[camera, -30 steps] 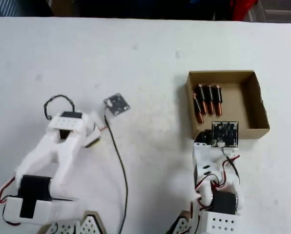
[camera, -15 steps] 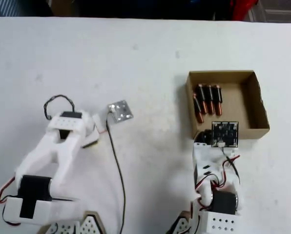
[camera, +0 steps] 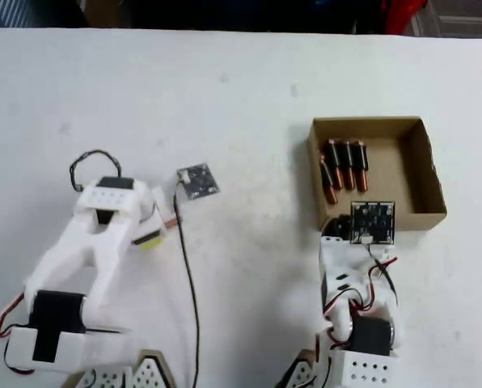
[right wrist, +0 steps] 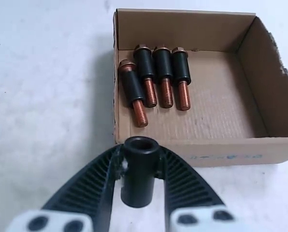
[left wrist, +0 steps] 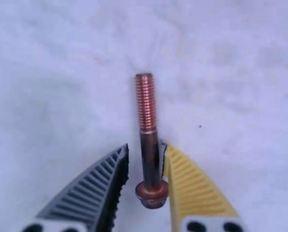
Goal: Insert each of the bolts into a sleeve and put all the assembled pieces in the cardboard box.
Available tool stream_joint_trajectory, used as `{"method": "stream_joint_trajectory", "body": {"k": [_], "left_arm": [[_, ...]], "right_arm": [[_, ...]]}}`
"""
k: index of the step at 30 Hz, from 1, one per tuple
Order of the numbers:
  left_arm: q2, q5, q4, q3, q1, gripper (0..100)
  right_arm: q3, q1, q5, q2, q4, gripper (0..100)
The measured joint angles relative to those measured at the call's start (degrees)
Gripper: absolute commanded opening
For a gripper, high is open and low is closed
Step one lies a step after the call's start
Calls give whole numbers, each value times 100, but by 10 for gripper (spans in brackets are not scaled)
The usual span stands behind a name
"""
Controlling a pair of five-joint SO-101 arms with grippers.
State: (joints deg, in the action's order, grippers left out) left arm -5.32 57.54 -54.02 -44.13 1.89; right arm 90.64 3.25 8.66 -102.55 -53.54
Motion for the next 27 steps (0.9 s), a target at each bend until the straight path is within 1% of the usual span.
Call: {"method": "stream_joint_trajectory", "body": {"k": [18,22,27], "left_arm": [[0,44,-9,114,0,146],[0,44,-255,114,9,146],[0,44,-290,114,167,146]], "right_arm": [[0,0,0,0,0,35],[0,0,0,0,0,35],[0,0,0,0,0,35]]}}
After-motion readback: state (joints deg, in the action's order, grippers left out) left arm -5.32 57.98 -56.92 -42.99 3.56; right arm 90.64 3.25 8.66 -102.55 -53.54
